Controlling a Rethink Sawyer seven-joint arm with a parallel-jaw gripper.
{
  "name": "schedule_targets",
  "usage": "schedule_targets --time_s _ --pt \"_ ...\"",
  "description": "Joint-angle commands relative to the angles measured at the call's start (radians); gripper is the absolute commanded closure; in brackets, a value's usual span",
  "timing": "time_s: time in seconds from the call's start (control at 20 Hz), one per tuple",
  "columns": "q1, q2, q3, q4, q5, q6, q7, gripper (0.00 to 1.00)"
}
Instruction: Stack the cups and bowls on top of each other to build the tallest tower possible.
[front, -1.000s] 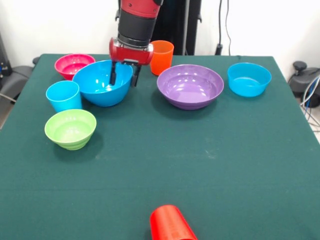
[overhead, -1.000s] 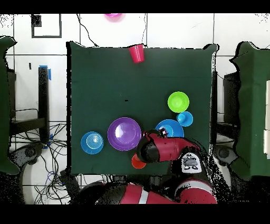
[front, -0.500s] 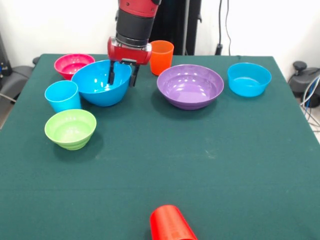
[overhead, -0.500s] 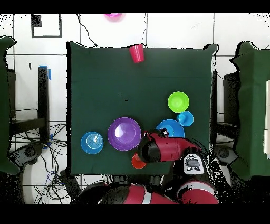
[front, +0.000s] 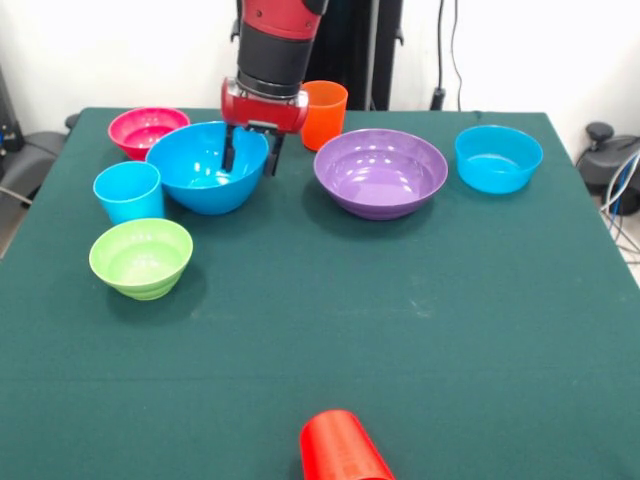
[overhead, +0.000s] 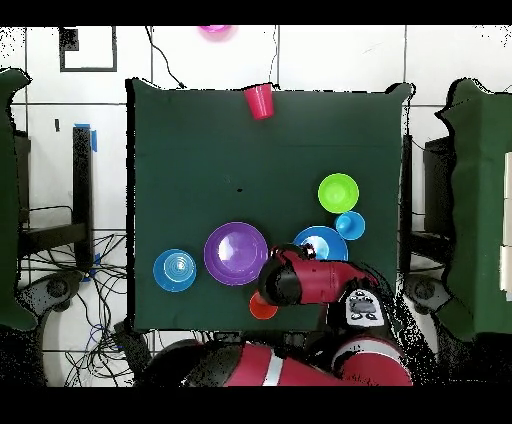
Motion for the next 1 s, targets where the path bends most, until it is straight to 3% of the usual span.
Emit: schedule_targets --time_s 0.05,0.55,0.6,1.0 --pt "0.077 0.109 0.057 -0.005 0.096 -0.053 0.226 0.00" --pt "0.173 0.161 0.000 -0.042 0.149 -0.085 0.272 0.00" --pt "0.179 0.165 -0.006 -0.043 0.156 -0.093 0.285 1.00" --pt "0.179 0.161 -0.003 -0.046 0.156 -0.085 0.281 1.00"
